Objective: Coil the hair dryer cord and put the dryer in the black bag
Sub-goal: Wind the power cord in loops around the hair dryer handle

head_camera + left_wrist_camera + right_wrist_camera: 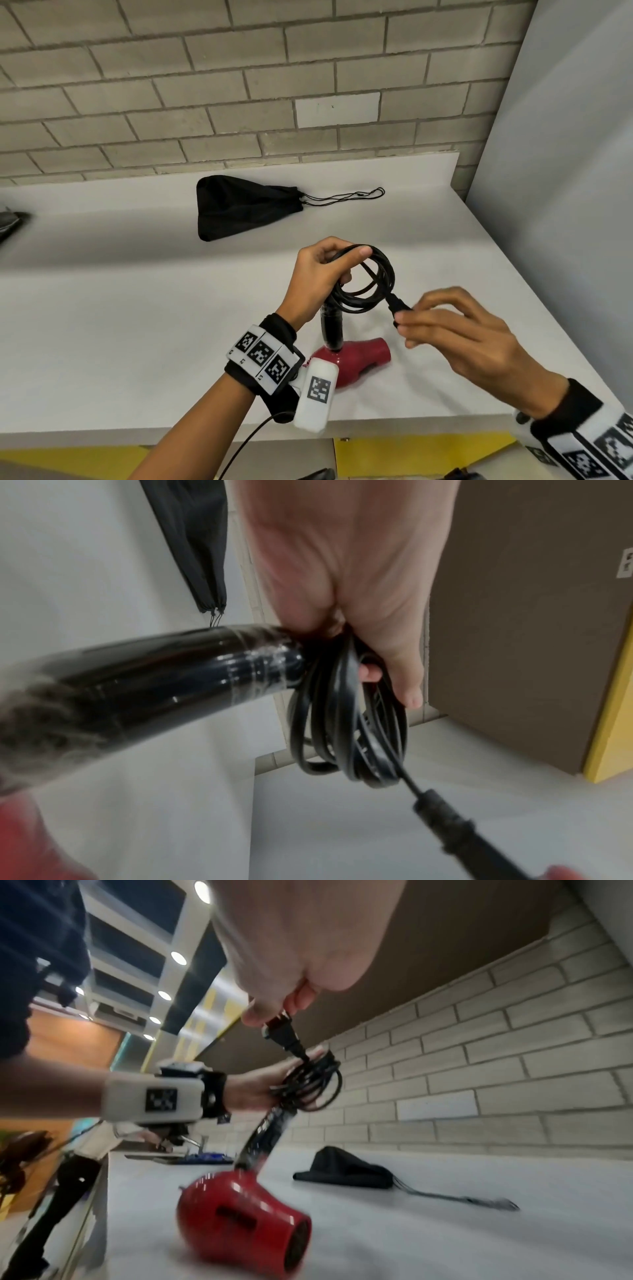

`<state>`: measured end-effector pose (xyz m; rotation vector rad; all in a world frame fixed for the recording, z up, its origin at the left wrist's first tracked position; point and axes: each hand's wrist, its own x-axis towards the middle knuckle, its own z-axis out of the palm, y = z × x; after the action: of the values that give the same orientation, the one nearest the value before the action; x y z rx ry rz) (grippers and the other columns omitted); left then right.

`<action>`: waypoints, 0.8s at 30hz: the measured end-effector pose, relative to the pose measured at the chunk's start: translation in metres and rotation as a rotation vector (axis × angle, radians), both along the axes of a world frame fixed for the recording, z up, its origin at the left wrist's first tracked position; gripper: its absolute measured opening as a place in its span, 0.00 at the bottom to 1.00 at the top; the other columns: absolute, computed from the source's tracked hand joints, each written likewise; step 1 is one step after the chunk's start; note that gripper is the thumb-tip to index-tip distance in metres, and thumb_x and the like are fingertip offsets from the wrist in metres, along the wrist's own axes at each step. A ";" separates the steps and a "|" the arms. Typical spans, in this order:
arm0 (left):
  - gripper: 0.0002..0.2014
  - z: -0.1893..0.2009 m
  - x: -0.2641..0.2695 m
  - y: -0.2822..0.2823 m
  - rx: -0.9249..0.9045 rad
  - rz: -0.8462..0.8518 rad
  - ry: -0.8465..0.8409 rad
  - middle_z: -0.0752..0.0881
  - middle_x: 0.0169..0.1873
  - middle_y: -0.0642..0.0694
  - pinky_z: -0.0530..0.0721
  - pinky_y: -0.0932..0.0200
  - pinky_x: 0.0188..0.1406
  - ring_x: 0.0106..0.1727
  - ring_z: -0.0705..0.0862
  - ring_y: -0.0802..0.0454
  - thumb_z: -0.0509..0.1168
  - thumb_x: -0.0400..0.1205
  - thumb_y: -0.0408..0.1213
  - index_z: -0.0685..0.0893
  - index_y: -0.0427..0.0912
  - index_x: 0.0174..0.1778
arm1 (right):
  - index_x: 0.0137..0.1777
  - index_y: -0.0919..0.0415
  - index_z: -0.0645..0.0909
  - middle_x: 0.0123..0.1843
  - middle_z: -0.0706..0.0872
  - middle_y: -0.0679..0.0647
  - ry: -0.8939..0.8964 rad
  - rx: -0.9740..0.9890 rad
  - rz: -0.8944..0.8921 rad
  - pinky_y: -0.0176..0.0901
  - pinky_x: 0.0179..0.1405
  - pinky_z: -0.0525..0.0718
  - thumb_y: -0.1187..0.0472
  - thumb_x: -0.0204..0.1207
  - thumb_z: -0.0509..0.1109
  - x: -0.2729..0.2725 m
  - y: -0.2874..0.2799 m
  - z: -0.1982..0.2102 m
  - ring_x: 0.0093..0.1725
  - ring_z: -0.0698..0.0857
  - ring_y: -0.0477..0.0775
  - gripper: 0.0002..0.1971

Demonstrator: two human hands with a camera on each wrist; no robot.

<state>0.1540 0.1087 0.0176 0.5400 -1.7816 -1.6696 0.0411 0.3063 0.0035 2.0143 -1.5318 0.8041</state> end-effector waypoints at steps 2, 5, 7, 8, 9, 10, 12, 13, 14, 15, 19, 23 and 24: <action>0.08 0.000 0.001 0.001 -0.001 -0.028 -0.009 0.75 0.18 0.52 0.69 0.64 0.24 0.23 0.71 0.54 0.74 0.73 0.39 0.84 0.38 0.37 | 0.53 0.61 0.85 0.60 0.86 0.50 0.046 0.071 -0.023 0.41 0.55 0.81 0.72 0.76 0.70 -0.003 0.008 -0.017 0.55 0.79 0.55 0.10; 0.08 0.002 0.001 0.003 -0.008 -0.060 0.001 0.76 0.18 0.56 0.69 0.66 0.24 0.23 0.70 0.54 0.74 0.74 0.36 0.81 0.38 0.36 | 0.47 0.58 0.82 0.57 0.84 0.49 0.016 0.209 -0.082 0.49 0.56 0.79 0.56 0.81 0.66 -0.006 0.014 -0.021 0.56 0.77 0.55 0.07; 0.09 0.003 -0.001 0.009 -0.023 -0.071 0.015 0.76 0.19 0.57 0.69 0.67 0.24 0.24 0.70 0.54 0.74 0.74 0.36 0.80 0.39 0.36 | 0.48 0.56 0.79 0.53 0.81 0.47 -0.315 0.229 -0.176 0.43 0.60 0.75 0.42 0.73 0.70 0.003 0.008 -0.003 0.56 0.75 0.52 0.17; 0.09 0.004 -0.002 0.012 -0.043 -0.078 0.018 0.77 0.19 0.57 0.70 0.67 0.24 0.24 0.70 0.54 0.74 0.74 0.36 0.79 0.39 0.36 | 0.52 0.53 0.73 0.55 0.75 0.46 -0.509 0.228 -0.230 0.36 0.61 0.72 0.36 0.68 0.72 0.010 0.000 0.011 0.58 0.73 0.49 0.24; 0.09 0.005 -0.003 0.016 -0.069 -0.088 0.017 0.78 0.20 0.57 0.71 0.66 0.25 0.25 0.71 0.54 0.74 0.74 0.37 0.79 0.39 0.36 | 0.57 0.48 0.66 0.58 0.69 0.45 -0.679 0.249 -0.267 0.31 0.61 0.70 0.33 0.61 0.74 0.015 -0.012 0.022 0.61 0.71 0.46 0.32; 0.10 0.005 -0.003 0.020 -0.089 -0.107 0.017 0.79 0.21 0.57 0.72 0.66 0.26 0.25 0.72 0.55 0.74 0.75 0.37 0.79 0.39 0.36 | 0.62 0.40 0.59 0.62 0.65 0.43 -0.819 0.316 -0.285 0.31 0.63 0.70 0.34 0.57 0.77 0.019 -0.024 0.032 0.64 0.69 0.43 0.39; 0.10 0.006 -0.002 0.025 -0.093 -0.144 0.024 0.80 0.22 0.56 0.73 0.63 0.26 0.25 0.73 0.55 0.73 0.75 0.37 0.79 0.37 0.36 | 0.72 0.37 0.50 0.69 0.62 0.45 -0.956 0.520 -0.275 0.36 0.68 0.70 0.44 0.54 0.84 0.013 -0.050 0.041 0.71 0.68 0.44 0.53; 0.10 0.006 -0.001 0.027 -0.083 -0.160 0.027 0.80 0.22 0.56 0.73 0.62 0.26 0.24 0.74 0.55 0.73 0.75 0.36 0.79 0.36 0.37 | 0.77 0.39 0.46 0.71 0.66 0.48 -1.027 0.616 -0.235 0.39 0.70 0.71 0.50 0.56 0.86 0.007 -0.058 0.042 0.72 0.71 0.45 0.58; 0.10 0.007 0.000 0.027 -0.075 -0.169 0.027 0.81 0.22 0.55 0.74 0.61 0.26 0.24 0.75 0.55 0.73 0.75 0.35 0.79 0.35 0.38 | 0.79 0.40 0.44 0.71 0.72 0.47 -1.131 0.699 -0.177 0.42 0.73 0.72 0.55 0.58 0.86 0.001 -0.063 0.040 0.71 0.75 0.46 0.60; 0.10 0.009 0.001 0.027 -0.070 -0.170 0.024 0.82 0.23 0.53 0.75 0.61 0.27 0.23 0.76 0.55 0.73 0.75 0.34 0.79 0.33 0.38 | 0.81 0.39 0.45 0.69 0.79 0.47 -1.247 0.762 -0.101 0.46 0.75 0.73 0.59 0.61 0.85 -0.004 -0.066 0.038 0.69 0.79 0.45 0.59; 0.09 0.010 0.002 0.034 -0.056 -0.168 0.064 0.86 0.29 0.52 0.80 0.63 0.35 0.32 0.83 0.55 0.72 0.75 0.29 0.77 0.34 0.36 | 0.76 0.49 0.69 0.64 0.87 0.51 -1.449 0.788 0.147 0.44 0.67 0.80 0.71 0.64 0.81 -0.006 -0.066 0.030 0.66 0.84 0.49 0.42; 0.11 0.010 0.000 0.034 -0.099 -0.142 0.065 0.83 0.37 0.39 0.81 0.56 0.44 0.41 0.84 0.49 0.72 0.75 0.32 0.75 0.36 0.37 | 0.70 0.51 0.77 0.58 0.89 0.52 -1.375 0.640 0.164 0.37 0.55 0.84 0.73 0.66 0.78 0.002 -0.068 0.032 0.59 0.88 0.49 0.33; 0.11 0.009 -0.001 0.032 -0.096 -0.137 0.059 0.82 0.41 0.37 0.82 0.54 0.47 0.45 0.84 0.47 0.73 0.75 0.34 0.76 0.37 0.40 | 0.71 0.49 0.76 0.58 0.89 0.51 -1.378 0.594 0.158 0.37 0.56 0.85 0.74 0.66 0.78 0.004 -0.068 0.030 0.59 0.88 0.48 0.35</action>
<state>0.1529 0.1407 0.0262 0.3291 -1.8809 -1.6624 0.0446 0.2379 0.0335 1.9693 -2.5165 2.3261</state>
